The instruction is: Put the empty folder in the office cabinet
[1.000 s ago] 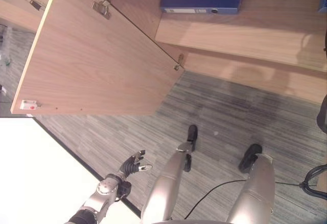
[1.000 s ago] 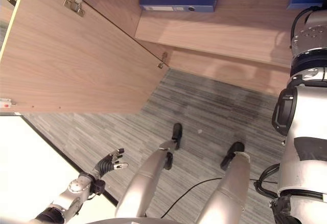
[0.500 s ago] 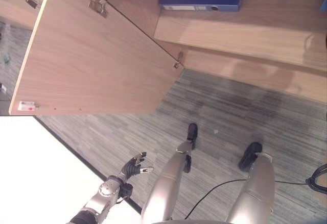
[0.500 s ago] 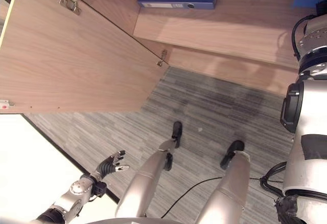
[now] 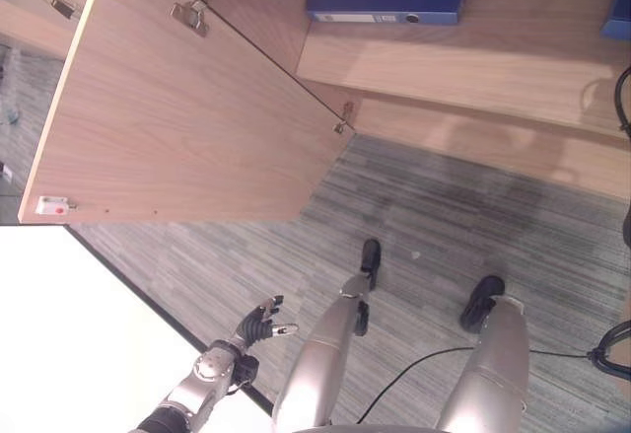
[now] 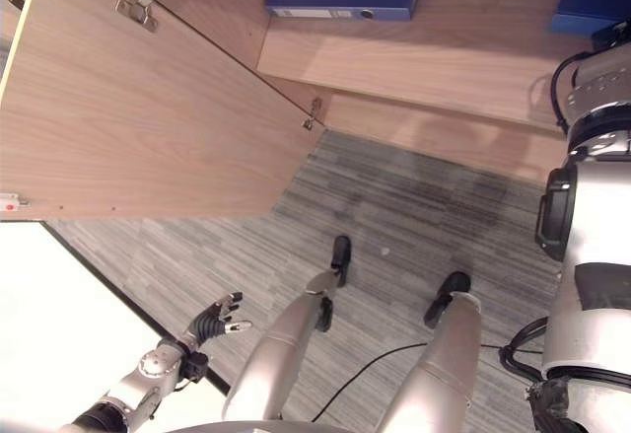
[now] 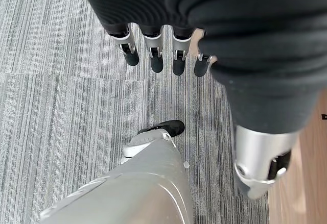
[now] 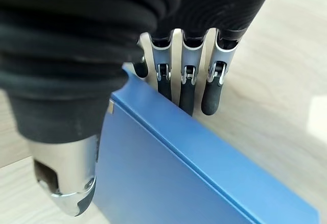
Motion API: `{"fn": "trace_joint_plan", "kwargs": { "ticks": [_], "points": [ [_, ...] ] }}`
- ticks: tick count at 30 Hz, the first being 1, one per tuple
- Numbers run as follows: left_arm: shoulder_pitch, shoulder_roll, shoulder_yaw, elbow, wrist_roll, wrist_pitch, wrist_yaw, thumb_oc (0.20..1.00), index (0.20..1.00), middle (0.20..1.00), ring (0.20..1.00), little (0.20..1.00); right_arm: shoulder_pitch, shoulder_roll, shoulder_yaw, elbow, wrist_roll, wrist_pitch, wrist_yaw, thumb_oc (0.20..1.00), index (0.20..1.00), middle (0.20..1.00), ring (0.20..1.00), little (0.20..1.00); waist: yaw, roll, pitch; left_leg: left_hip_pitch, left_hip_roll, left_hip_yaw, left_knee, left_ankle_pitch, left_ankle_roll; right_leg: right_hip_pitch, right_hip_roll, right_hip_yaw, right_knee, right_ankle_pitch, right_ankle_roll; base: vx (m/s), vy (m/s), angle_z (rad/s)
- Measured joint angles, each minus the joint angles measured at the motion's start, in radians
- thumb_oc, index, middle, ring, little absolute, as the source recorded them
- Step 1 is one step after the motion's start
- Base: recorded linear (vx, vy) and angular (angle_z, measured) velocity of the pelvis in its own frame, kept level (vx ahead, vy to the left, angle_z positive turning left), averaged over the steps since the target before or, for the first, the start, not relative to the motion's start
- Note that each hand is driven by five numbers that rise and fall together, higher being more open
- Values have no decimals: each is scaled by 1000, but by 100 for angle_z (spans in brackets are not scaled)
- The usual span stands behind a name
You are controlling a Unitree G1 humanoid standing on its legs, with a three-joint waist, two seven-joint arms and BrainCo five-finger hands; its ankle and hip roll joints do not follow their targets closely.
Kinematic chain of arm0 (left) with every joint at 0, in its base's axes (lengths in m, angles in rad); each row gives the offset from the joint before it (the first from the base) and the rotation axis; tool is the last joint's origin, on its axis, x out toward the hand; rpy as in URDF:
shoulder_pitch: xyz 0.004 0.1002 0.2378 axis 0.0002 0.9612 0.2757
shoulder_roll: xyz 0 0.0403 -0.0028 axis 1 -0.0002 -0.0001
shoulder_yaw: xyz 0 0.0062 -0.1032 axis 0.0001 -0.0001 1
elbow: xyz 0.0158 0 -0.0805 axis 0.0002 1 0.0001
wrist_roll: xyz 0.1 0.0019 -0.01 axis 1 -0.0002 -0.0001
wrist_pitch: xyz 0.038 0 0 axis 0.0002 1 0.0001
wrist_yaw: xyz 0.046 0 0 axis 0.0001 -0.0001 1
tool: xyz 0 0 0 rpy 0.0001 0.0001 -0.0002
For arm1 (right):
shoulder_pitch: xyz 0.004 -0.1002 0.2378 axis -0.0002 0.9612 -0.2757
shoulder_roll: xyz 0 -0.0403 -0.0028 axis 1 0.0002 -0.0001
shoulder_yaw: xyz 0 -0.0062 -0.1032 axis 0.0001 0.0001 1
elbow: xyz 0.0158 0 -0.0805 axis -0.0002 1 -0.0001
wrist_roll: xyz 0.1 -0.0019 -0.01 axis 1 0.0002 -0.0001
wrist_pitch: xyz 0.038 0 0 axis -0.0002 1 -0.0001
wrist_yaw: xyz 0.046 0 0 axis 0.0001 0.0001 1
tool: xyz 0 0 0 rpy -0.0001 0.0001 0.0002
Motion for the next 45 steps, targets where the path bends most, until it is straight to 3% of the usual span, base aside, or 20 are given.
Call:
{"fn": "trace_joint_plan", "kwargs": {
  "ticks": [24, 34, 35, 40, 45],
  "points": [
    [-1, -3, -4, 20, -22, 10, 9, 1000, 1000, 1000, 1000, 1000, 109, 30, -28, 29, -80, 42, -52, 1000, 1000, 1000, 1000, 1000, 3, -20, -1, 80, 24, -22, -108, 39, -2, 70, 25, -37, -54, 8, -1, 0, 0, -1],
    [2, -8, 4, 38, -50, 16, 0, 1000, 1000, 1000, 1000, 1000, -32, -28, 143, 40, -159, 166, 0, 1000, 1000, 1000, 1000, 1000, 6, -21, 0, 82, 25, -28, -123, 44, -3, 73, 25, -46, -61, 9, -1, 0, 0, 0],
    [3, -14, 4, 44, -50, 18, -2, 1000, 1000, 1000, 1000, 1000, -63, -43, 215, 30, -195, 176, 20, 1000, 1000, 1000, 1000, 1000, 5, -21, 0, 82, 25, -27, -124, 48, -6, 73, 27, -46, -68, 12, 0, -1, 23, -3],
    [2, -15, 8, 53, -50, 18, -9, 1000, 1000, 1000, 1000, 1000, -151, -77, 287, 27, -286, 165, 74, 1000, 1000, 1000, 1000, 1000, 2, -31, 7, 95, 26, -27, -138, 51, -4, 84, 29, -44, -76, 15, 0, 0, 6, -1],
    [-3, -16, 11, 61, -50, 18, -10, 1000, 1000, 1000, 1000, 1000, -140, -68, 280, 32, -318, 169, 97, 1000, 1000, 1000, 1000, 1000, 1, -39, 11, 122, 29, -29, -143, 51, -3, 122, 33, -56, -93, 17, 4, 0, 0, 0]
  ]
}}
